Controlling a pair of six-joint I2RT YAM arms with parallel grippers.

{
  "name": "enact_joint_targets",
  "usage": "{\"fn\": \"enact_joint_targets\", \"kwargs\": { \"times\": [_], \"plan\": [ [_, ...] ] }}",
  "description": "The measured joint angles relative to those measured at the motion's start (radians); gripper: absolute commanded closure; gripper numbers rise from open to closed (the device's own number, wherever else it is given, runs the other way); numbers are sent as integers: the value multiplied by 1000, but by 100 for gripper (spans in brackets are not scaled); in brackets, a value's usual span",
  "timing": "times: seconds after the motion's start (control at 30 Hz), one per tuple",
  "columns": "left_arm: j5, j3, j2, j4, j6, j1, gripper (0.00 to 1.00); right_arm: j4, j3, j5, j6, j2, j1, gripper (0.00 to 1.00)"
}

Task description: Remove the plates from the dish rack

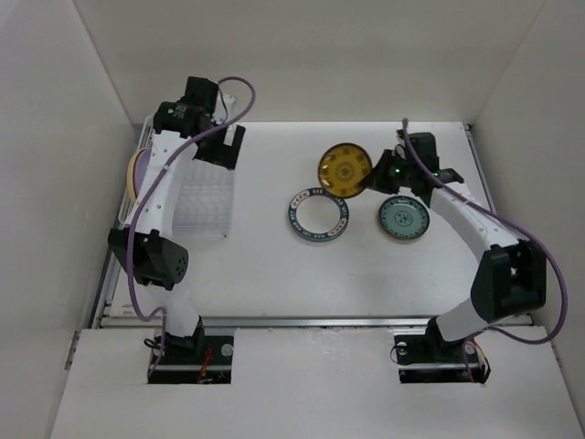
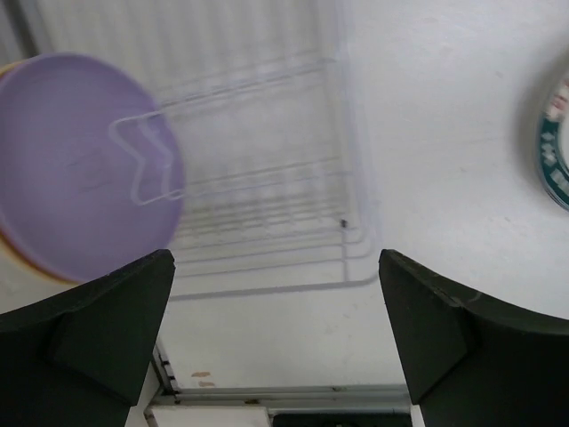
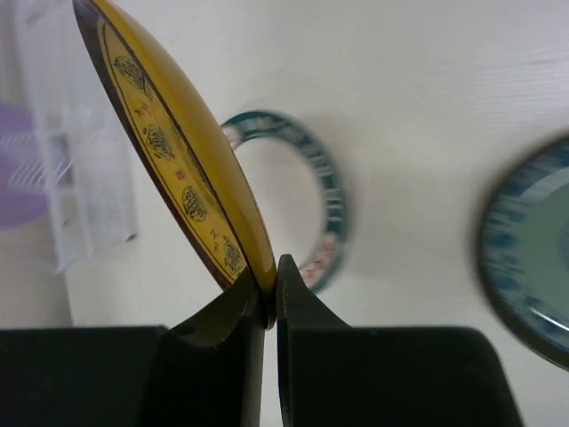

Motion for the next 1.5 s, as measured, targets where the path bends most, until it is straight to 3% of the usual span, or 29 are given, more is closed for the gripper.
{"fn": "enact_joint_targets", "kwargs": {
  "times": [0.23, 0.5, 0.53, 0.57, 0.67, 0.7, 0.8, 1.2, 1.3, 1.4, 1.47, 1.5],
  "plan": [
    [-168, -79, -148, 58, -24, 167, 0, -112, -185, 156, 15, -132, -304, 100],
    [-248, -96, -239, 73, -5, 220, 0, -165, -323, 191, 48, -117, -422, 99],
    [-249, -96, -239, 74, -4, 228, 0, -160, -324, 189, 49, -113, -425, 95],
    [-252, -98, -239, 76, -2, 234, 0, -155, -324, 187, 50, -108, -426, 80],
    [-251, -105, -239, 77, -1, 243, 0, -147, -325, 184, 58, -87, -433, 52],
    [-251, -105, -239, 77, -1, 243, 0, -148, -326, 183, 59, -77, -433, 32],
    [-245, -106, -239, 77, 1, 243, 0, -150, -338, 179, 58, -61, -433, 11],
    [-223, -109, -228, 76, 11, 251, 0, -161, -371, 185, 48, -69, -433, 9],
    [-213, -109, -208, 75, 18, 267, 6, -166, -370, 190, 47, -82, -423, 9],
    [-198, -109, -180, 65, 24, 287, 21, -217, -338, 250, 47, -141, -351, 9],
    [-196, -108, -158, 58, 25, 296, 36, -249, -278, 308, 46, -190, -277, 9],
    [-195, -103, -142, 52, 24, 300, 48, -261, -240, 340, 43, -212, -244, 9]
  ]
}}
